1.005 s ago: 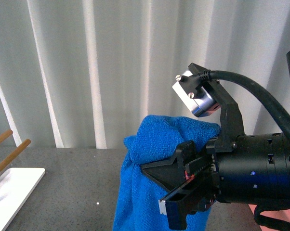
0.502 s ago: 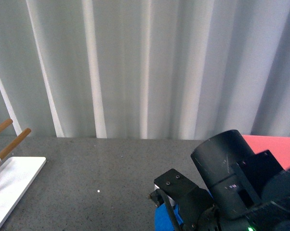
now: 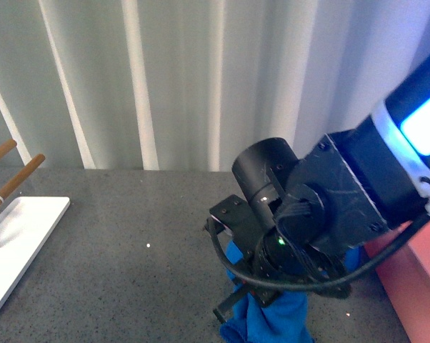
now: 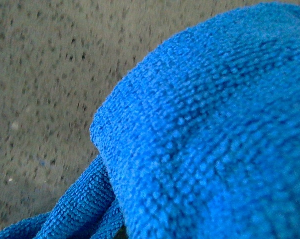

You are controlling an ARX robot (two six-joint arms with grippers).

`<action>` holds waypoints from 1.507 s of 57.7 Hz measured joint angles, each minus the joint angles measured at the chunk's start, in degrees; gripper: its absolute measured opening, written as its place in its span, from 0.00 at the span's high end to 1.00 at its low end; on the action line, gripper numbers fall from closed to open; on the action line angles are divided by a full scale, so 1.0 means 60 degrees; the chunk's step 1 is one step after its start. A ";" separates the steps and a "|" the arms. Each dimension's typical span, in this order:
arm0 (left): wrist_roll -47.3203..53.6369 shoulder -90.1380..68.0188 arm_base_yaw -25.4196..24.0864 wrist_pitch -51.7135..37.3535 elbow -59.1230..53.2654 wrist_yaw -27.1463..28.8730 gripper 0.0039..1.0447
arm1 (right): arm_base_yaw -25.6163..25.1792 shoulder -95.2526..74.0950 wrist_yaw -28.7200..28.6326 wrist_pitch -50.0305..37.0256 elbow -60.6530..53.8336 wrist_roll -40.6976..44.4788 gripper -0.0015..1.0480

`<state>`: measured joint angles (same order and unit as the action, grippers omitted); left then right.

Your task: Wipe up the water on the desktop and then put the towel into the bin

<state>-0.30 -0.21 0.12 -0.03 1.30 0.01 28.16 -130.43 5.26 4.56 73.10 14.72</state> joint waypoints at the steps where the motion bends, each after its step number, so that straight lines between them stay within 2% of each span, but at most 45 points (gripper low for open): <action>1: 0.0000 0.0000 0.0000 0.0000 0.0000 0.0000 0.06 | 0.0015 -0.0062 0.0033 0.0047 0.0102 0.0007 0.95; 20: 0.0000 0.0000 0.0000 0.0000 0.0000 0.0000 0.06 | 0.0433 -0.1989 -0.0149 0.1461 0.3789 -0.0025 0.95; 37: 0.0000 0.0000 0.0000 0.0000 0.0000 0.0000 0.06 | 0.0754 -0.3104 -0.1118 0.2186 0.6036 0.0091 0.95; 42: 0.0000 0.0000 0.0000 0.0000 0.0000 0.0000 0.06 | 0.0849 -0.3195 -0.1756 0.2109 0.6218 0.0091 0.95; 48: 0.0000 0.0000 0.0000 0.0000 0.0000 0.0000 0.06 | 0.0885 -0.3144 -0.2659 0.1636 0.5967 0.0051 0.95; 60: 0.0000 0.0000 0.0000 0.0000 0.0000 0.0000 0.06 | 0.1064 -0.2499 -0.3891 0.0780 0.4666 -0.0291 0.95; 66: 0.0004 0.0000 0.0000 0.0000 0.0000 0.0007 0.06 | 0.1129 -0.1577 -0.4918 0.0066 0.3279 -0.0725 0.95; 78: 0.0000 0.0000 0.0000 0.0000 0.0000 0.0000 0.06 | 0.1082 0.0492 -0.5016 -0.1180 0.1013 -0.1188 0.95; 87: 0.0000 0.0000 0.0000 0.0000 0.0000 0.0000 0.06 | 0.0659 0.1785 -0.4750 -0.1195 -0.0106 -0.1147 0.95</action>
<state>-0.30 -0.21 0.12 -0.03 1.30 0.01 32.12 -119.72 -23.24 -2.61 72.47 7.84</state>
